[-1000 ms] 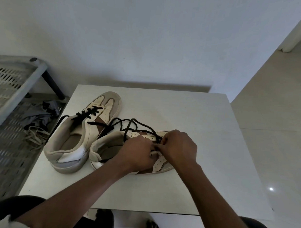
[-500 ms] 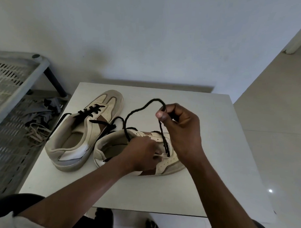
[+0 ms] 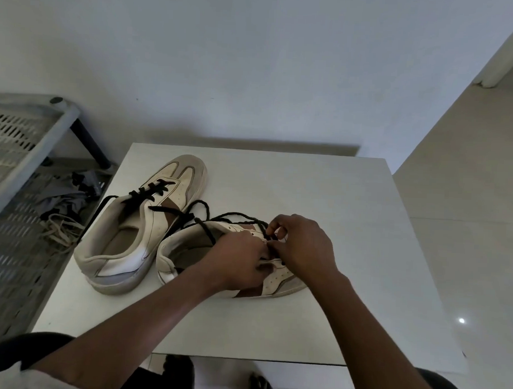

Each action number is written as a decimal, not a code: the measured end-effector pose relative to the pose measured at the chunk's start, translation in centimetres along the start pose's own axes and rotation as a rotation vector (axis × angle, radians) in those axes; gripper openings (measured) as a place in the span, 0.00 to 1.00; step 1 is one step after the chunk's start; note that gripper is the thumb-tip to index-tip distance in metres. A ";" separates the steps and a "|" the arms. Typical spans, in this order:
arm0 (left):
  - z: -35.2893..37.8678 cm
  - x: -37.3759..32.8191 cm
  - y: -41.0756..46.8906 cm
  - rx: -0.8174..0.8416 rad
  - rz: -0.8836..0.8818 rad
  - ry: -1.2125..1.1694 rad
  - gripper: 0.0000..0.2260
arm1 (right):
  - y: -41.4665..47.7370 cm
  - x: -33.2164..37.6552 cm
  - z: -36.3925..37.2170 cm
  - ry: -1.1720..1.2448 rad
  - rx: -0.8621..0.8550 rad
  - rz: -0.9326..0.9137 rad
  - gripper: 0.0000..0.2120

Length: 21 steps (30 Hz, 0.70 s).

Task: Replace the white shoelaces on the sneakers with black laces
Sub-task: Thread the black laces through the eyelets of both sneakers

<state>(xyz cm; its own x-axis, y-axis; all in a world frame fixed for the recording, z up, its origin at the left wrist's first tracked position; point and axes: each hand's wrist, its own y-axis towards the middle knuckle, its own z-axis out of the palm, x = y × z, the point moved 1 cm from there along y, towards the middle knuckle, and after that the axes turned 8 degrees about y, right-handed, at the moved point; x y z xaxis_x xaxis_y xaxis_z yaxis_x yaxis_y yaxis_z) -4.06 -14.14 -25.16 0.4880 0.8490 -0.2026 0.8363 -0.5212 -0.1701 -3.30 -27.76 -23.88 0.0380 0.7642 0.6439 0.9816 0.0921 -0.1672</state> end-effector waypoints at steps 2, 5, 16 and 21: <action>0.1 0.1 0.0 0.021 -0.006 -0.009 0.11 | -0.1 0.2 0.3 -0.027 -0.017 -0.009 0.05; 0.2 0.4 -0.1 0.039 -0.012 -0.042 0.17 | -0.1 0.5 0.1 -0.025 -0.035 -0.039 0.04; 0.3 0.4 0.1 -0.046 0.004 -0.029 0.12 | -1.1 3.5 -3.0 1.059 -0.267 -0.399 0.04; 0.1 0.2 0.1 -0.042 0.005 0.003 0.12 | 0.5 -0.9 -1.5 0.308 0.121 0.068 0.11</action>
<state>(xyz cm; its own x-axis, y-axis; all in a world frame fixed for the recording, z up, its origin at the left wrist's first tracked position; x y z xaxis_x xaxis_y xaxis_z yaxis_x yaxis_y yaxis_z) -3.93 -14.07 -25.33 0.4930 0.8466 -0.2006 0.8435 -0.5216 -0.1285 -2.54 -29.40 -23.41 0.1752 0.5440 0.8206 0.9462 0.1372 -0.2930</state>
